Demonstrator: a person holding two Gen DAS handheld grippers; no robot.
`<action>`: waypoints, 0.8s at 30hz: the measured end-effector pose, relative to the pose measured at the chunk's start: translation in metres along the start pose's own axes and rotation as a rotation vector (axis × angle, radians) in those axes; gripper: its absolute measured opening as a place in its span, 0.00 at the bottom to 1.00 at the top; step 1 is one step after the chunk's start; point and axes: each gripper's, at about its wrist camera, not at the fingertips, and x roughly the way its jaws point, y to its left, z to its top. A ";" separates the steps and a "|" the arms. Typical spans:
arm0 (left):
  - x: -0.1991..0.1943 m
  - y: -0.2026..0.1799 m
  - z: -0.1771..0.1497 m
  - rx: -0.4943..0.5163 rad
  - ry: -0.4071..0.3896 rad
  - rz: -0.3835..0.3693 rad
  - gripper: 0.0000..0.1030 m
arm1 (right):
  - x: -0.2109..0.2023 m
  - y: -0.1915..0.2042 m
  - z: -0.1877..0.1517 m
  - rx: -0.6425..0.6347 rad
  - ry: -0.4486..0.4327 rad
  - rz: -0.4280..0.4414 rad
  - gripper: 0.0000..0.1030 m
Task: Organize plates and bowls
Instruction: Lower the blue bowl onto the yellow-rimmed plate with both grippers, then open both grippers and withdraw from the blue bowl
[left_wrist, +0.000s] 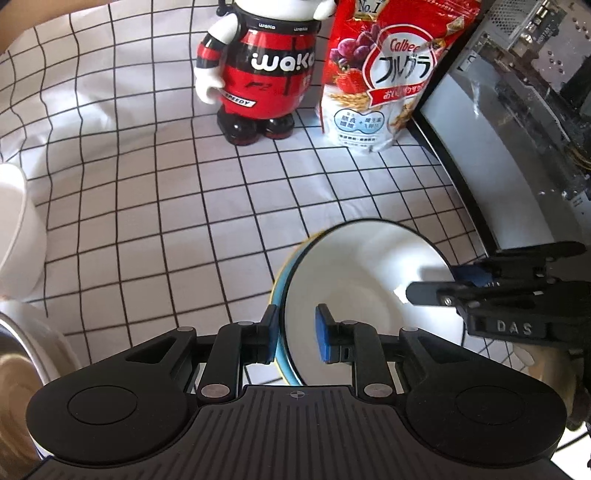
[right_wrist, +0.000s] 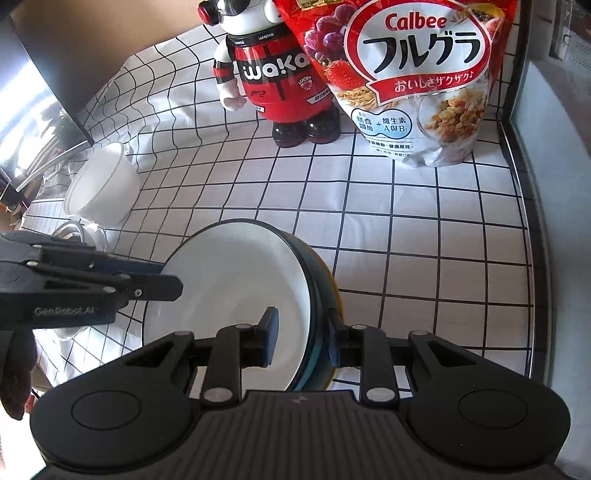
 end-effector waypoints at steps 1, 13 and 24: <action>0.001 0.000 0.001 -0.002 0.000 0.002 0.22 | 0.000 0.000 0.000 0.000 -0.002 0.000 0.26; 0.004 -0.004 0.000 0.021 -0.007 0.014 0.26 | -0.001 -0.001 -0.004 0.009 -0.011 0.001 0.27; -0.004 -0.001 -0.006 0.001 -0.013 0.001 0.24 | -0.011 -0.010 -0.002 0.039 -0.099 -0.074 0.37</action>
